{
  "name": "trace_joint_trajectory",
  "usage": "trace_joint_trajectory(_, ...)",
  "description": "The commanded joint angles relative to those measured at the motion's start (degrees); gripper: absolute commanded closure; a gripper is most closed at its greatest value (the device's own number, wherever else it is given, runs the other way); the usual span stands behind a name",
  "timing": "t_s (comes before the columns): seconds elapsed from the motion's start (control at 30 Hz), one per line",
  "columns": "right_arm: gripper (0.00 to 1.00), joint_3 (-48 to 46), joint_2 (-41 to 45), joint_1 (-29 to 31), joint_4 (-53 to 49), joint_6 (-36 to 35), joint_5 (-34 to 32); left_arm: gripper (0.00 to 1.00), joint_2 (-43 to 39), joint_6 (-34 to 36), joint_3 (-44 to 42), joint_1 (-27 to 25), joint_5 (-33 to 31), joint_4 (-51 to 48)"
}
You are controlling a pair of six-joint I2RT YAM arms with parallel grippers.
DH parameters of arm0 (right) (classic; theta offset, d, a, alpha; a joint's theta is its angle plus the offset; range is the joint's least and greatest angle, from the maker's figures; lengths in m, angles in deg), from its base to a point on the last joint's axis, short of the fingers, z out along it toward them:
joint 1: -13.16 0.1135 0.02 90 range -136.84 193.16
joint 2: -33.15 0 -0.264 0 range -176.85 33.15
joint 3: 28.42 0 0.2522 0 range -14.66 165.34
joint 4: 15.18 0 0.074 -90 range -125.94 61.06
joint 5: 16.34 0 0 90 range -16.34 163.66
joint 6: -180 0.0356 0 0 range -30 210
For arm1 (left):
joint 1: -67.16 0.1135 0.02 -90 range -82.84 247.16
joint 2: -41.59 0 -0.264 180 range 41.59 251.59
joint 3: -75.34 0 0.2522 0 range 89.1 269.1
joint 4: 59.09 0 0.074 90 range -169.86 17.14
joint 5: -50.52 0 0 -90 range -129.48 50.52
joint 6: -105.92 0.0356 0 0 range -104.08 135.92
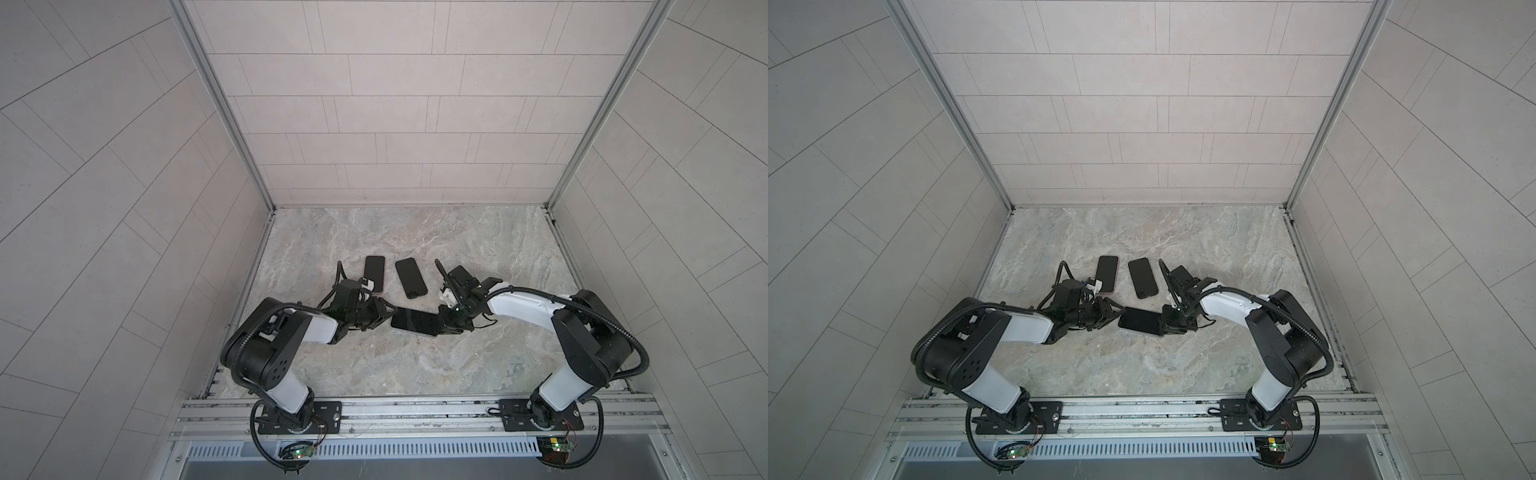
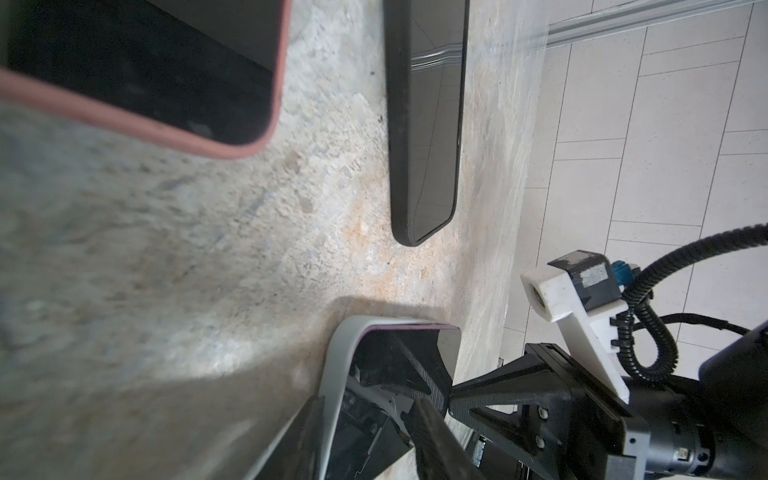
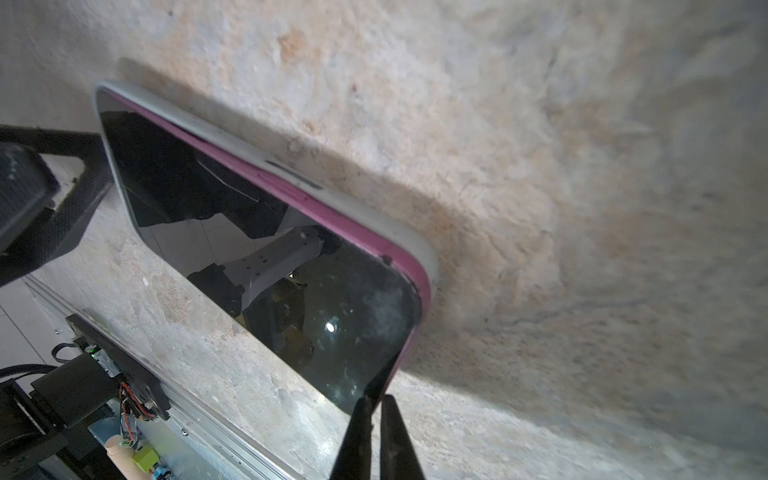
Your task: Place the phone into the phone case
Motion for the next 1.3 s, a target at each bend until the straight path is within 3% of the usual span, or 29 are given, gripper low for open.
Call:
trace_joint_trajectory(0.0,0.91,-0.23,-0.95,1.56,2.16,2.37,-3.37,0.58,0.43,0.00,0.30,-0.26,1.02,1.43)
trace_joint_trajectory(0.2,0.91,-2.41,0.28,3.76,5.53,7.53,-7.41,0.62,-0.39,-2.47,-2.10,-0.32,-0.01,3.21)
trace_joint_trajectory(0.53,0.91,-0.93,-1.72,6.29,5.62,8.99,-8.80,0.62,-5.89,-1.84,-2.80,-2.50,-5.75,-7.13)
trace_joint_trajectory(1.27,0.93,1.42,-7.93,9.34,7.00,9.42,-8.19,0.62,-3.35,-0.93,-1.02,-3.66,-4.58,-6.37)
